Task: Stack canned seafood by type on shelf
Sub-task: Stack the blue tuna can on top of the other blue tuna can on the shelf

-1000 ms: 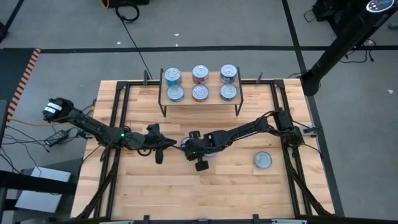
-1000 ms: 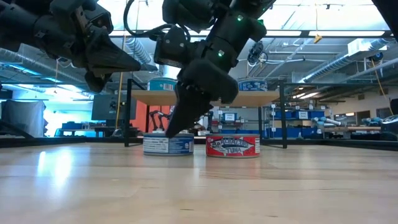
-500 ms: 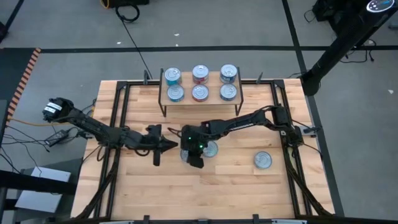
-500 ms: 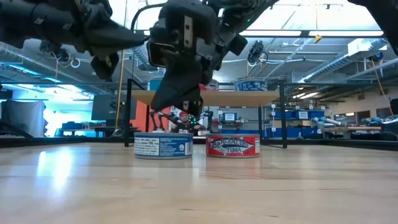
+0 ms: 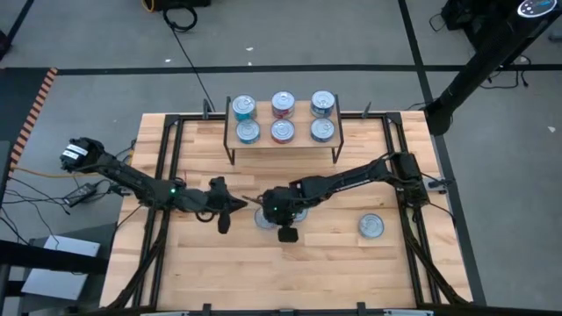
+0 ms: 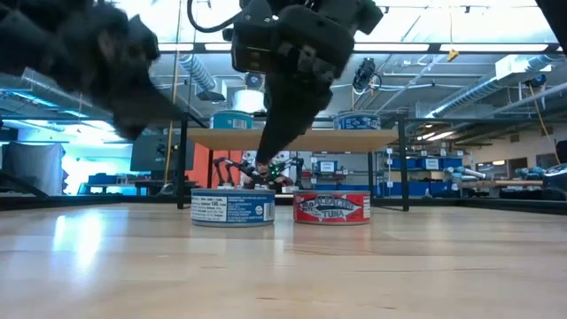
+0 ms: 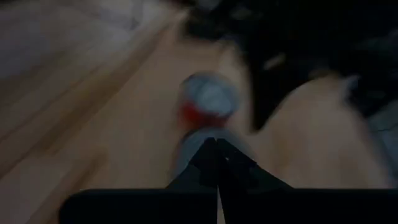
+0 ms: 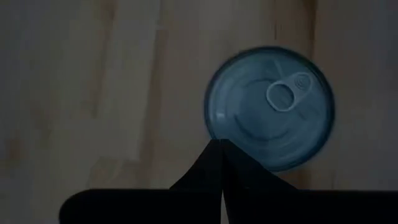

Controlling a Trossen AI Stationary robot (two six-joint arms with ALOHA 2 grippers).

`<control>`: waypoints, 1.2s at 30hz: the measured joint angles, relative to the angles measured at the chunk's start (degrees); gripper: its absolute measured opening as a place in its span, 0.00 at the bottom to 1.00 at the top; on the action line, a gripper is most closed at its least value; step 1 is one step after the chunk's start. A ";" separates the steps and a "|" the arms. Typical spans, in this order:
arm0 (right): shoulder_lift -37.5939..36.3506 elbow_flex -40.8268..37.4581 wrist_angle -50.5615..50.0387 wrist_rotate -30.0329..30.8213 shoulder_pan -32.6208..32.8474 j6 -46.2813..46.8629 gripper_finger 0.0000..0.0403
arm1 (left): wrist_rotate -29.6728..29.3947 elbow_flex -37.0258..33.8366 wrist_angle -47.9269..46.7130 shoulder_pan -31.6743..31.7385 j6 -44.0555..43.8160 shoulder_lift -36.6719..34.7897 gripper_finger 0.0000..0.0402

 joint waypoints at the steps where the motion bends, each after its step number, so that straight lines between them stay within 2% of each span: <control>1: 0.03 -0.08 -0.39 1.51 0.61 -0.96 0.02 | -1.25 -0.04 -2.05 0.07 -0.97 0.75 0.00; 4: 0.44 -1.18 1.39 3.48 2.14 -2.26 0.02 | -3.79 -0.20 -4.56 1.05 -1.66 2.92 0.00; 8: 0.81 -3.72 6.68 4.12 2.51 -0.70 0.02 | -2.59 -0.10 -2.85 2.76 0.56 7.63 0.00; 14: 1.33 -5.85 11.24 3.01 1.66 0.19 0.02 | -2.10 -0.12 5.39 4.54 3.39 14.60 0.00; 23: 1.33 -6.24 10.97 2.73 2.46 0.51 0.02 | 0.95 -0.10 18.74 7.46 5.17 25.20 0.00; 28: 0.28 -6.44 9.82 2.68 2.46 2.57 0.02 | 2.22 -0.02 24.76 7.58 5.91 27.82 0.00; 33: -2.49 -6.41 9.59 4.57 2.74 3.18 0.02 | 6.54 1.44 26.43 7.60 6.53 31.19 0.00; 36: -2.86 -6.32 6.63 4.63 2.85 2.53 0.02 | 7.18 3.05 26.49 7.58 6.57 33.57 0.00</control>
